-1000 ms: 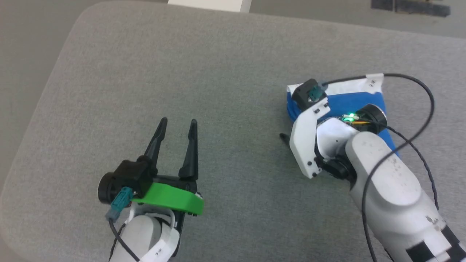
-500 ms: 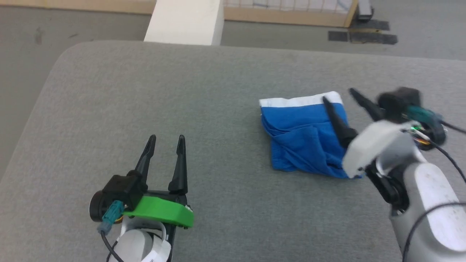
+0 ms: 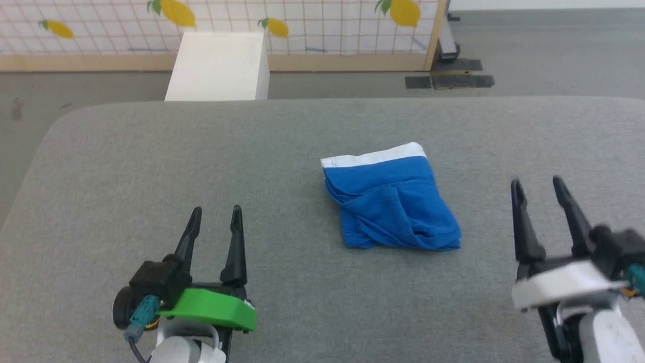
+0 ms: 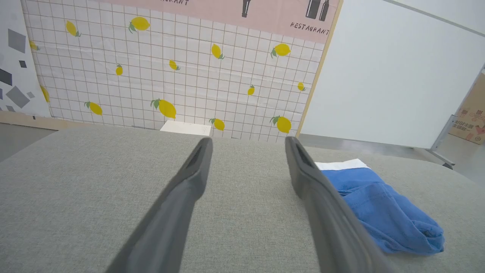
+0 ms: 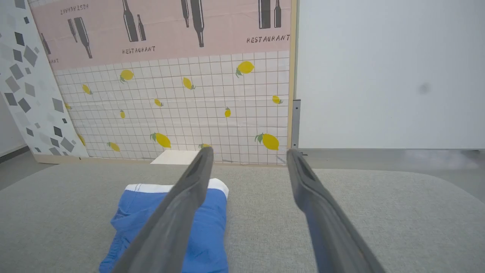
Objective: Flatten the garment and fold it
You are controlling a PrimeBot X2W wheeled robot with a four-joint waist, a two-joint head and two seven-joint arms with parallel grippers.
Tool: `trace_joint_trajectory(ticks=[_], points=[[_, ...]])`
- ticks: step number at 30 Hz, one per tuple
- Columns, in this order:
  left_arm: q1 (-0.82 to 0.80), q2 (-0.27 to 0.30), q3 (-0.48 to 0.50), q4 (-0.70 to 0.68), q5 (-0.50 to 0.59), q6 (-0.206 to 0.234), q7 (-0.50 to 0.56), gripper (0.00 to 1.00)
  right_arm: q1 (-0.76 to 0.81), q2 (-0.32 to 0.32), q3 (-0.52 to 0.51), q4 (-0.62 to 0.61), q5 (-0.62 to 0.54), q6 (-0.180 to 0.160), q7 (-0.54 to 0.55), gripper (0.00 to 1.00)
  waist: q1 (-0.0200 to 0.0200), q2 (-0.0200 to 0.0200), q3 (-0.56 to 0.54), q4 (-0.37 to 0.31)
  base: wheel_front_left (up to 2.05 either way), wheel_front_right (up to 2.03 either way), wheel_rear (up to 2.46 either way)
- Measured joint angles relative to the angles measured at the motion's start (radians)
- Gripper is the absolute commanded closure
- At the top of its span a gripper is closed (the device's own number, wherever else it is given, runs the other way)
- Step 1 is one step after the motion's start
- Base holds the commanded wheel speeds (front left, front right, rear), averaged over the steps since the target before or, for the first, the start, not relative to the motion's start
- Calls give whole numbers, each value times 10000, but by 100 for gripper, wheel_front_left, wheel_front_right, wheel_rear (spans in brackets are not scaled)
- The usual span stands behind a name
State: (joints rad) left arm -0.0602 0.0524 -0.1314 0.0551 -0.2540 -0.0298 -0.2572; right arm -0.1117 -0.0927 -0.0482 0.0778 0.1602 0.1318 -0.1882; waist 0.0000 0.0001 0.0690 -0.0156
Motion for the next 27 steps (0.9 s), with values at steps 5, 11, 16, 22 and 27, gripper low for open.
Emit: trace_joint_trajectory(ticks=[5,11,16,22,27], points=[[257,0,190,-25,0,-2,0,0,830,75,25,4,-395,2,-464,0,0,0,-291,-220,0,0,0],[565,0,305,-35,-27,-21,0,0,1602,203,63,21,-662,2,-591,0,0,0,-623,-325,0,0,0],[832,0,399,-15,-27,-123,0,0,1787,276,81,21,-721,2,-602,0,0,0,-833,-339,0,0,0],[1009,0,430,19,-27,-132,0,0,1792,313,81,13,-731,2,-675,0,0,0,-978,-333,0,0,0],[1011,0,395,36,-27,-132,0,0,1828,326,67,2,-731,2,-675,0,0,0,-1004,-266,0,0,0]])
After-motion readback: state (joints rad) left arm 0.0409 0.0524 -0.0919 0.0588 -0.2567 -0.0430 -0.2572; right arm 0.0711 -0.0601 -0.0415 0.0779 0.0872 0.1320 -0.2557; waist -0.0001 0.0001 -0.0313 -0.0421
